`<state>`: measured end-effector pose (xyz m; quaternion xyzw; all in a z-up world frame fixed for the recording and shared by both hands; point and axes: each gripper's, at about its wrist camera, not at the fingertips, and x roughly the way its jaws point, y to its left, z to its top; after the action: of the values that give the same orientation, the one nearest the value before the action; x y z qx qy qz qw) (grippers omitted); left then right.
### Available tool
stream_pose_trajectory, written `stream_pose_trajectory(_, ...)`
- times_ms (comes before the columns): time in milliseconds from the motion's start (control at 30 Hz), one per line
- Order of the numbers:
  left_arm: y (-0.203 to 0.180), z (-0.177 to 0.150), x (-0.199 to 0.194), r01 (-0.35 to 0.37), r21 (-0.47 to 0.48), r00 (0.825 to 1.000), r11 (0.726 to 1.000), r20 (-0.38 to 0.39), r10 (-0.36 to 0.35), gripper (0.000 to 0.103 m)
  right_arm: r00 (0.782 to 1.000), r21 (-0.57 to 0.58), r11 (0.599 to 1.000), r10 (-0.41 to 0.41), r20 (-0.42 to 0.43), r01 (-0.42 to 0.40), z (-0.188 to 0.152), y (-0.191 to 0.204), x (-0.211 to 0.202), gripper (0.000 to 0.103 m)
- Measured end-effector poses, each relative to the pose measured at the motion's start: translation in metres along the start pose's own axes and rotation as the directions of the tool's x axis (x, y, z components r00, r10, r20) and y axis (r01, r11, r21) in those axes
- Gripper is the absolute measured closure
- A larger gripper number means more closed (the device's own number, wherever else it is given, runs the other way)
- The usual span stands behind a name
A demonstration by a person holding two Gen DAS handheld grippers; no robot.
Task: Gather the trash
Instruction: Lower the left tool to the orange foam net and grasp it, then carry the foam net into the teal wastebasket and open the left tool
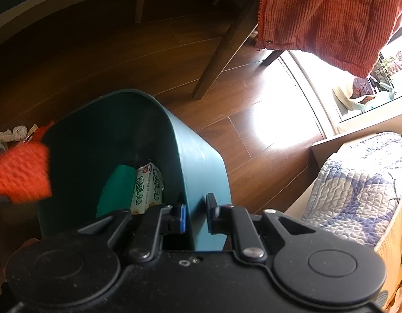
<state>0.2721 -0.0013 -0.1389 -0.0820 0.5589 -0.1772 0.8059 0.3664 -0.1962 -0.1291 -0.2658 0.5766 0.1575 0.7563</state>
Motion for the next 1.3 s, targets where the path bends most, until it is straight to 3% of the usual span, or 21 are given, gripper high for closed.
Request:
stream_pose_trajectory(433,-0.031,-0.002,0.063,0.017,0.006,0.996,1.0,-0.083,-0.016,0.095,1.0,0.038,0.999,0.006,0.001,-0.006,0.0,-0.005,0.005,0.089)
stream_pose_trajectory(767,-0.044,-0.005,0.101,-0.048,0.077,0.988,0.996,-0.146,0.058,0.095,1.0,0.05,0.999,0.011,0.006,-0.011,-0.001,-0.004,0.003,0.088)
stream_pose_trajectory(900,-0.045,-0.011,0.104,-0.026,0.089,0.984,0.996,-0.174,0.042,0.093,1.0,0.053,0.998,0.013,0.007,-0.014,-0.002,-0.005,0.003,0.088)
stream_pose_trajectory(1100,-0.044,-0.014,0.099,-0.019,0.093,0.987,0.995,-0.156,0.033,0.069,1.0,0.062,0.998,0.015,0.011,-0.016,-0.001,-0.005,0.004,0.088)
stream_pose_trajectory(1167,-0.041,-0.014,0.096,-0.018,0.081,0.988,0.997,-0.149,0.03,0.048,1.0,0.063,0.998,0.015,0.012,-0.016,-0.001,-0.005,0.004,0.088)
stream_pose_trajectory(1233,-0.039,-0.014,0.093,-0.028,0.075,0.99,0.997,-0.135,0.038,0.04,1.0,0.063,0.998,0.015,0.011,-0.015,-0.001,-0.004,0.004,0.088)
stream_pose_trajectory(1300,-0.036,-0.013,0.089,-0.035,0.075,0.989,0.997,-0.137,0.045,0.04,1.0,0.062,0.998,0.014,0.012,-0.015,-0.002,-0.005,0.004,0.088)
